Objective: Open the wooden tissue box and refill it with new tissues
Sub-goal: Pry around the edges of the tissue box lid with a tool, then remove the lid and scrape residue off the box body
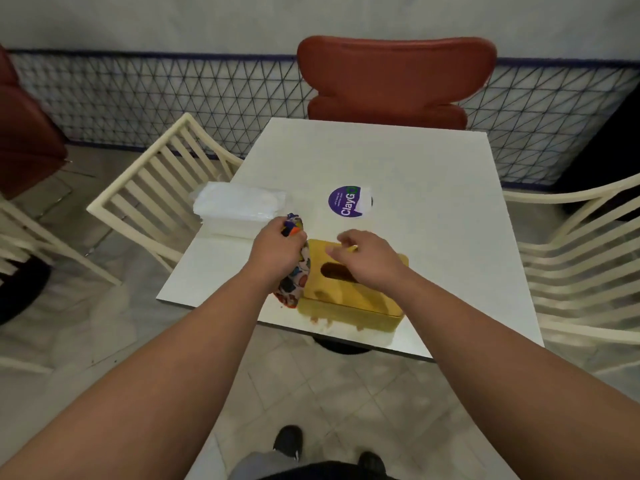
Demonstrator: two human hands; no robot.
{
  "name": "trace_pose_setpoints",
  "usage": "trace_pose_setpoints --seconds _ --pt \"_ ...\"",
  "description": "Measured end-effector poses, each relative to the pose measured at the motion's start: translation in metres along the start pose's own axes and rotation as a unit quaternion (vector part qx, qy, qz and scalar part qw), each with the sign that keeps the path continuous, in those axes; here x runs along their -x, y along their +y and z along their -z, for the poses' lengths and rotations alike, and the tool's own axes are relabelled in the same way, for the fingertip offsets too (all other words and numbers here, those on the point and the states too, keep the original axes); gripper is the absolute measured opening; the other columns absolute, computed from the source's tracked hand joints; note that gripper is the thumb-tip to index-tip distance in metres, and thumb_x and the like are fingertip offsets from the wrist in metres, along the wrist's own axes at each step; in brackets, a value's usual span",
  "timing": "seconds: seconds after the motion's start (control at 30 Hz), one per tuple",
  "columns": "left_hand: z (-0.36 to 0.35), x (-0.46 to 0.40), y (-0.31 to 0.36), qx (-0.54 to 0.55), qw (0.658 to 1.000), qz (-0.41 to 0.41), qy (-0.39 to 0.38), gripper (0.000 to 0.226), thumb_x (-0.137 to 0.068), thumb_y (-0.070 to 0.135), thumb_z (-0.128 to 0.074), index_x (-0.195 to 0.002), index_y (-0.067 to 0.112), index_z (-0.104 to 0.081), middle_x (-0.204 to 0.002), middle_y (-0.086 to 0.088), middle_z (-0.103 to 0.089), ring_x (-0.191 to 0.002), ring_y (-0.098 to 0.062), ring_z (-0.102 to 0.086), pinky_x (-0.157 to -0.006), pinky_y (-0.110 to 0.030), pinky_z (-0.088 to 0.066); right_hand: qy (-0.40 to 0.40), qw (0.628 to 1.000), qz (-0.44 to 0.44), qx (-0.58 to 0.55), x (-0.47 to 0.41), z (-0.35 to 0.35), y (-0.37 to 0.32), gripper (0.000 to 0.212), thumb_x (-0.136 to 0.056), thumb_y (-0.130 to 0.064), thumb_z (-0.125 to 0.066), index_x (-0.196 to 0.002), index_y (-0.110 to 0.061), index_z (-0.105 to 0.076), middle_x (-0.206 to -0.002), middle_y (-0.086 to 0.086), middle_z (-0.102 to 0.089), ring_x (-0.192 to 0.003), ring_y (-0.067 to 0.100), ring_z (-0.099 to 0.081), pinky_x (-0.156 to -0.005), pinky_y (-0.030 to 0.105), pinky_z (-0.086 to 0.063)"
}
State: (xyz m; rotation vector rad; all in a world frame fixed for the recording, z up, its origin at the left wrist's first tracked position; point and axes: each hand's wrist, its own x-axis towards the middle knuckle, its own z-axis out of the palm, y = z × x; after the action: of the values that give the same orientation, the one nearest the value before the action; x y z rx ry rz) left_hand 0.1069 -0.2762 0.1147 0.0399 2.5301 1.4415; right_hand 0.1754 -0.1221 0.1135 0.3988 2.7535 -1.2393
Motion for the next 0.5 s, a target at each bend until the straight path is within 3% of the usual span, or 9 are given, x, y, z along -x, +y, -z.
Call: trace_pose_setpoints --seconds 0.07,0.17,0.33,0.5 --pt "0.013 0.0 -0.019 -0.029 0.999 0.029 0.023 0.018 -0.085 0.026 -0.057 -0.101 0.017 -0.059 -0.093 -0.002 -0.061 -0.091 -0.024 -0.058 -0.082 -0.038 -0.05 -0.082 0.98 0.032 0.177 0.004 -0.011 0.015 0.061 -0.085 -0.053 -0.062 -0.135 -0.019 -0.052 -0.129 0.003 -0.055 -0.114 0.021 -0.052 -0.087 0.03 -0.044" --pt "0.024 0.001 -0.046 -0.058 0.995 0.074 0.012 0.022 -0.082 0.03 -0.063 -0.098 0.015 -0.059 -0.091 -0.002 -0.06 -0.091 -0.024 -0.058 -0.084 -0.039 -0.05 -0.156 0.939 0.043 0.303 0.006 -0.031 0.026 0.076 -0.08 -0.052 -0.066 -0.144 -0.02 -0.039 -0.137 0.004 -0.048 -0.122 0.024 -0.049 -0.097 0.037 -0.046" --pt "0.019 -0.005 -0.072 -0.056 0.994 0.091 -0.034 0.033 -0.078 0.039 -0.071 -0.097 0.015 -0.058 -0.092 -0.001 -0.059 -0.09 -0.024 -0.059 -0.086 -0.041 -0.051 -0.161 0.933 0.029 0.32 -0.002 -0.043 0.026 0.061 -0.085 -0.033 -0.063 -0.14 -0.017 -0.041 -0.132 0.006 -0.051 -0.113 0.024 -0.053 -0.093 0.036 -0.049" --pt "0.017 -0.014 -0.08 -0.052 0.993 0.08 -0.067 0.031 -0.081 0.041 -0.068 -0.097 0.016 -0.057 -0.092 -0.002 -0.06 -0.089 -0.022 -0.059 -0.084 -0.039 -0.051 -0.161 0.944 0.005 0.289 -0.004 -0.041 0.024 0.067 -0.085 -0.033 -0.068 -0.143 -0.02 -0.038 -0.136 0.005 -0.047 -0.119 0.024 -0.05 -0.094 0.032 -0.045"
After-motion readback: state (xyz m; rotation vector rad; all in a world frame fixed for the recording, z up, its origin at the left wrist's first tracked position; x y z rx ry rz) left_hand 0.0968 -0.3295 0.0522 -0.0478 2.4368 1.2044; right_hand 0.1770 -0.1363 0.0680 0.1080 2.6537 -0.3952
